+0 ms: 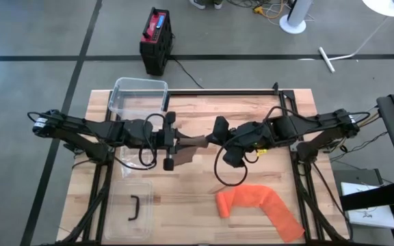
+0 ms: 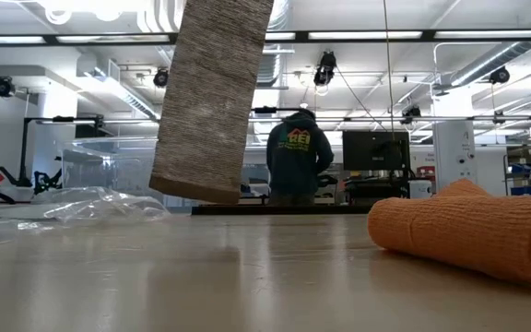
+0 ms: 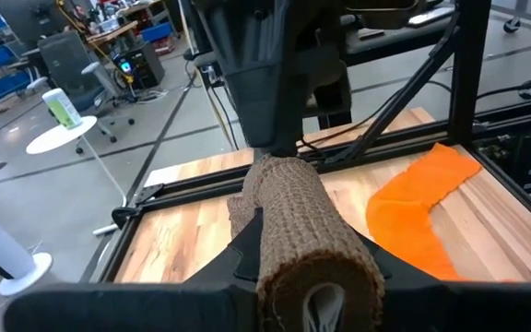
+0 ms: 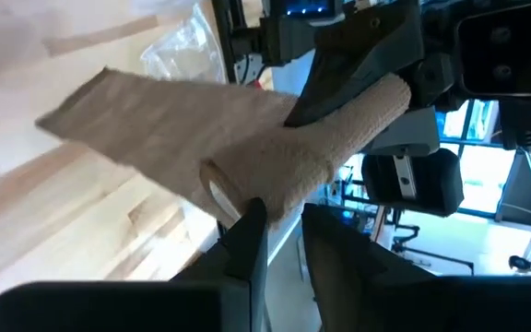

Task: Roll bandage
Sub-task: Roll the brown bandage

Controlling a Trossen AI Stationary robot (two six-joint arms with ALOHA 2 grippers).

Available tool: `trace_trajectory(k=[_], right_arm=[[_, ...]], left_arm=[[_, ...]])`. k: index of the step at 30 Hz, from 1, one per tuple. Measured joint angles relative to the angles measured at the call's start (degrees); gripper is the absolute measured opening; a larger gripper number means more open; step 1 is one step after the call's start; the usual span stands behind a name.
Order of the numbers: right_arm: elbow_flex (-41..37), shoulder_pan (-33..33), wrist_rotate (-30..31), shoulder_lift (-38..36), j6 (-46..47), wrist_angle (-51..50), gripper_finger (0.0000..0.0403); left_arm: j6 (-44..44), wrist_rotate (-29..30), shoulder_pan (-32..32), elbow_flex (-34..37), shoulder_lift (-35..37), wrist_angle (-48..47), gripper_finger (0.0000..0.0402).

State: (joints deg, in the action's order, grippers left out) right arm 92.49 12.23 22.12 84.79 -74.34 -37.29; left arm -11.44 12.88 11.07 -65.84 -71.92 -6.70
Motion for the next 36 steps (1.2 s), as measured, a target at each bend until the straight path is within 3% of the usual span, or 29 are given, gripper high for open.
trace_trajectory(k=[8, 17, 27, 36], right_arm=[[0.0, -0.2, 1.0, -0.3, -0.3, -1.2, 0.0073], [0.0, 0.4, -3.8, -0.3, 0.2, -0.6, 0.0086], [0.0, 1.0, -4.1, -0.3, -1.6, 0.3, 0.0067], [0.0, -0.3, -9.2, 1.3, -1.7, 1.5, 0.0082]], left_arm=[[0.0, -1.5, 0.2, 0.0, 0.0, 0.4, 0.0052], [0.0, -0.8, 0.1, 0.0, 0.0, 0.4, 0.0052], [-0.1, -0.8, 0.1, 0.0, 0.0, 0.6, 0.0052], [-0.5, -3.4, 0.1, 0.0, 0.1, 0.3, 0.0052]])
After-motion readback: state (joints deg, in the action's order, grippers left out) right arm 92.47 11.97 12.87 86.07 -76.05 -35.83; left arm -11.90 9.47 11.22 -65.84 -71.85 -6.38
